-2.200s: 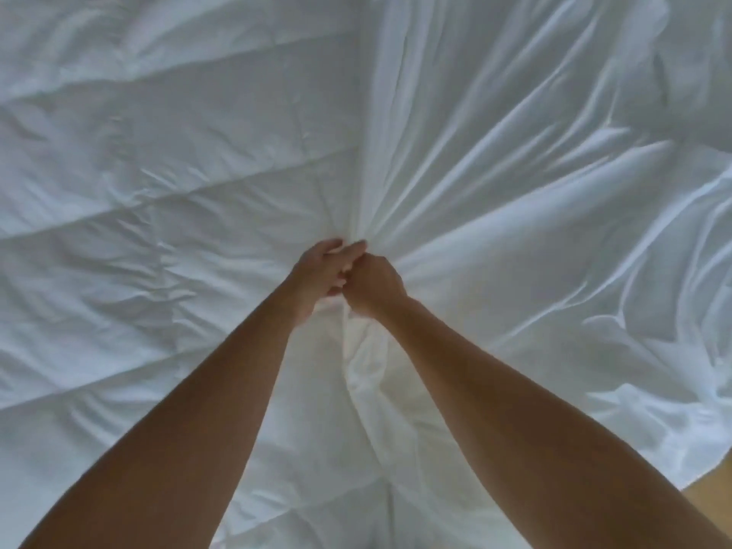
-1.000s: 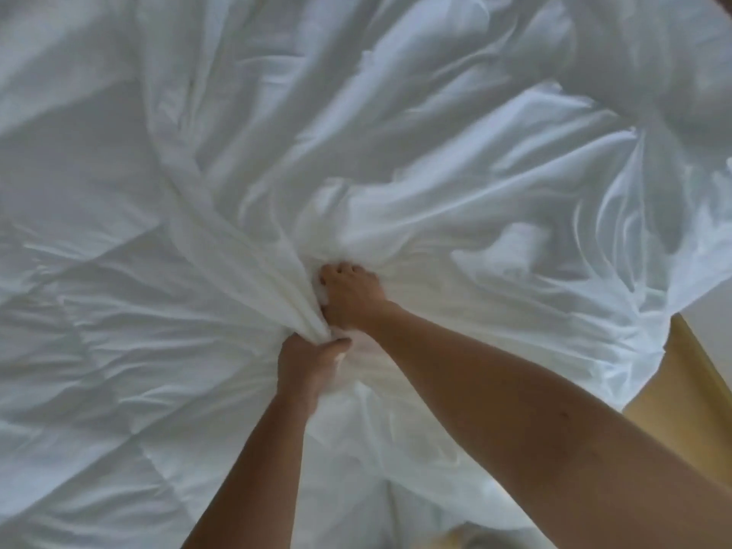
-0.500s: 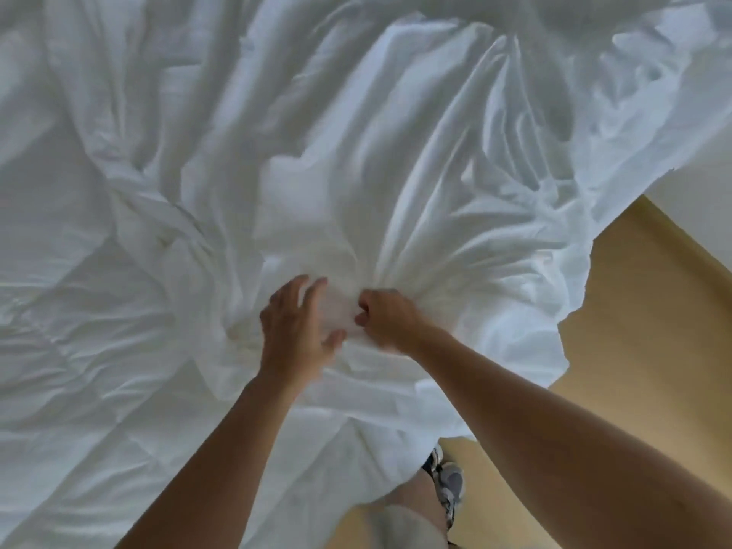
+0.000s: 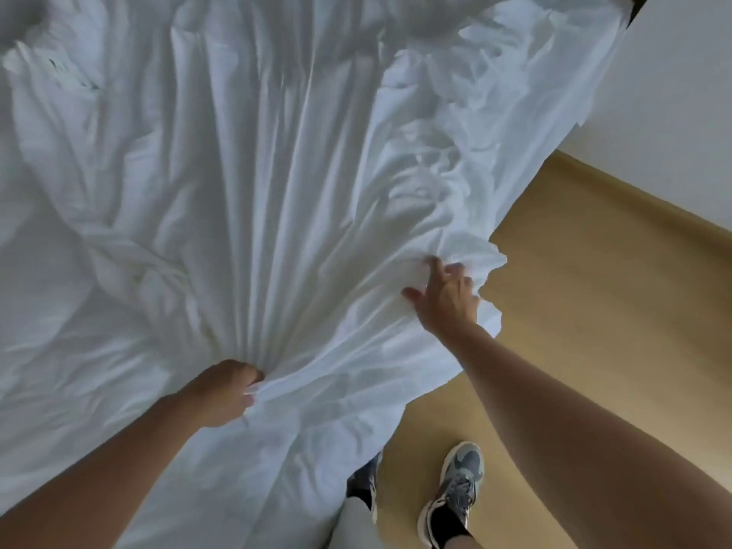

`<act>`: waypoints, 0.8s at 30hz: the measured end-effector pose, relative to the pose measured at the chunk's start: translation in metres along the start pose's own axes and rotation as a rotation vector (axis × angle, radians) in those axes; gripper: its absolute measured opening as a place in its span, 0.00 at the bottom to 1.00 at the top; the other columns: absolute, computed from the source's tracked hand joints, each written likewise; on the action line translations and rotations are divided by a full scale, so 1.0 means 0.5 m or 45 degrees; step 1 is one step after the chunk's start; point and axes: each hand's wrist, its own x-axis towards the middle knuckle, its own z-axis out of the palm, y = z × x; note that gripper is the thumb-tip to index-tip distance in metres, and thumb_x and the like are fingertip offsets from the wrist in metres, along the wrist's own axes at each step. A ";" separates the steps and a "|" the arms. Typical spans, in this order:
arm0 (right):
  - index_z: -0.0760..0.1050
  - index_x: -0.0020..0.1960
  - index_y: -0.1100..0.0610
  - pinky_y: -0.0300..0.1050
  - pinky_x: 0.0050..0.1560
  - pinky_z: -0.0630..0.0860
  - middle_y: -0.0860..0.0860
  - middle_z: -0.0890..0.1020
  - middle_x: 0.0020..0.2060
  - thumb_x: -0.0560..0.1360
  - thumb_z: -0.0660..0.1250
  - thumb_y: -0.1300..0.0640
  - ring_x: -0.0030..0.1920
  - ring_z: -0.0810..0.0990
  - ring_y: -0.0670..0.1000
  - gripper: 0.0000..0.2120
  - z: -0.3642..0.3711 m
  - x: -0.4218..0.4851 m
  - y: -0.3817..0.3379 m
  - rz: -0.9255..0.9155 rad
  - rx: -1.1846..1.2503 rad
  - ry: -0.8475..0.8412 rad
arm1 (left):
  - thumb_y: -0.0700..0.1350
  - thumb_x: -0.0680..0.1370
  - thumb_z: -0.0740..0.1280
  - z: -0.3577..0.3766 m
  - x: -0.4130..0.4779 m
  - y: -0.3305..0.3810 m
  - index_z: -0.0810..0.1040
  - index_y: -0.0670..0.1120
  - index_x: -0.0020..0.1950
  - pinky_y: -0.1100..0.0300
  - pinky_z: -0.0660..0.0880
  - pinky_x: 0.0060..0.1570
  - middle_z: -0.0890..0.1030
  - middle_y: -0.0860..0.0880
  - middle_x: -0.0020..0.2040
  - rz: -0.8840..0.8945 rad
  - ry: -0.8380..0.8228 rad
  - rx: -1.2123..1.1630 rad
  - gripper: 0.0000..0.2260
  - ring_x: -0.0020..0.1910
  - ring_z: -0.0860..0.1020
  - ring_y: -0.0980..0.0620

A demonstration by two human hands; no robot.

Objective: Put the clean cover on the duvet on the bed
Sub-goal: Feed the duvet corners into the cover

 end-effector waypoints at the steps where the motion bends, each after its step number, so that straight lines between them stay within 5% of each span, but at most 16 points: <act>1: 0.67 0.73 0.48 0.56 0.60 0.73 0.59 0.74 0.65 0.79 0.67 0.47 0.65 0.74 0.63 0.24 0.014 0.003 0.013 -0.011 0.077 -0.087 | 0.48 0.80 0.67 -0.007 -0.002 -0.003 0.80 0.47 0.55 0.60 0.74 0.48 0.80 0.49 0.51 0.003 -0.051 0.079 0.08 0.52 0.81 0.48; 5: 0.76 0.63 0.56 0.49 0.47 0.72 0.63 0.82 0.54 0.79 0.60 0.60 0.55 0.80 0.65 0.14 0.075 -0.049 0.028 -0.165 0.037 -0.209 | 0.56 0.74 0.69 -0.089 0.040 0.065 0.75 0.55 0.65 0.53 0.71 0.58 0.75 0.50 0.61 0.111 0.179 0.262 0.19 0.62 0.76 0.46; 9: 0.78 0.54 0.61 0.48 0.49 0.74 0.58 0.83 0.52 0.79 0.61 0.60 0.55 0.81 0.61 0.09 0.152 -0.227 0.025 -0.362 -0.230 -0.735 | 0.64 0.72 0.72 -0.156 0.104 0.175 0.68 0.51 0.76 0.45 0.69 0.68 0.69 0.45 0.72 0.365 0.702 -0.271 0.36 0.69 0.69 0.40; 12: 0.79 0.56 0.59 0.47 0.47 0.71 0.57 0.83 0.51 0.78 0.64 0.60 0.52 0.80 0.61 0.09 0.163 -0.333 -0.010 -0.416 -0.149 -0.984 | 0.62 0.72 0.73 -0.167 0.139 0.238 0.59 0.54 0.78 0.49 0.65 0.71 0.59 0.47 0.76 0.376 0.446 -0.275 0.40 0.72 0.62 0.42; 15: 0.79 0.57 0.61 0.48 0.50 0.73 0.59 0.82 0.52 0.80 0.61 0.61 0.52 0.80 0.60 0.11 0.153 -0.334 -0.060 -0.295 -0.030 -1.015 | 0.52 0.76 0.73 -0.150 0.160 0.253 0.71 0.46 0.72 0.52 0.72 0.63 0.73 0.41 0.67 0.354 0.610 -0.402 0.27 0.65 0.73 0.40; 17: 0.78 0.62 0.61 0.47 0.52 0.72 0.59 0.82 0.56 0.81 0.61 0.59 0.56 0.79 0.60 0.14 0.139 -0.323 -0.085 -0.276 -0.025 -1.019 | 0.45 0.77 0.73 -0.142 0.160 0.244 0.81 0.41 0.55 0.51 0.75 0.51 0.82 0.40 0.52 0.407 0.886 -0.539 0.10 0.53 0.80 0.38; 20: 0.80 0.58 0.58 0.47 0.52 0.76 0.56 0.83 0.54 0.79 0.62 0.59 0.55 0.81 0.59 0.11 0.124 -0.290 -0.093 -0.163 0.108 -0.812 | 0.42 0.75 0.76 -0.125 0.156 0.209 0.77 0.40 0.38 0.50 0.75 0.40 0.80 0.44 0.37 0.498 1.009 -0.634 0.11 0.38 0.78 0.41; 22: 0.79 0.53 0.53 0.47 0.50 0.78 0.52 0.84 0.49 0.77 0.66 0.54 0.51 0.82 0.56 0.07 0.110 -0.255 -0.097 0.018 0.404 -0.314 | 0.42 0.72 0.79 -0.110 0.147 0.180 0.77 0.41 0.35 0.56 0.74 0.35 0.79 0.47 0.33 0.578 1.030 -0.709 0.13 0.33 0.77 0.46; 24: 0.75 0.59 0.51 0.46 0.48 0.76 0.48 0.80 0.52 0.74 0.72 0.43 0.51 0.80 0.51 0.18 0.093 -0.212 -0.107 0.224 0.641 0.251 | 0.42 0.71 0.80 -0.089 0.139 0.154 0.78 0.43 0.34 0.62 0.72 0.34 0.78 0.51 0.31 0.578 0.978 -0.769 0.13 0.31 0.77 0.52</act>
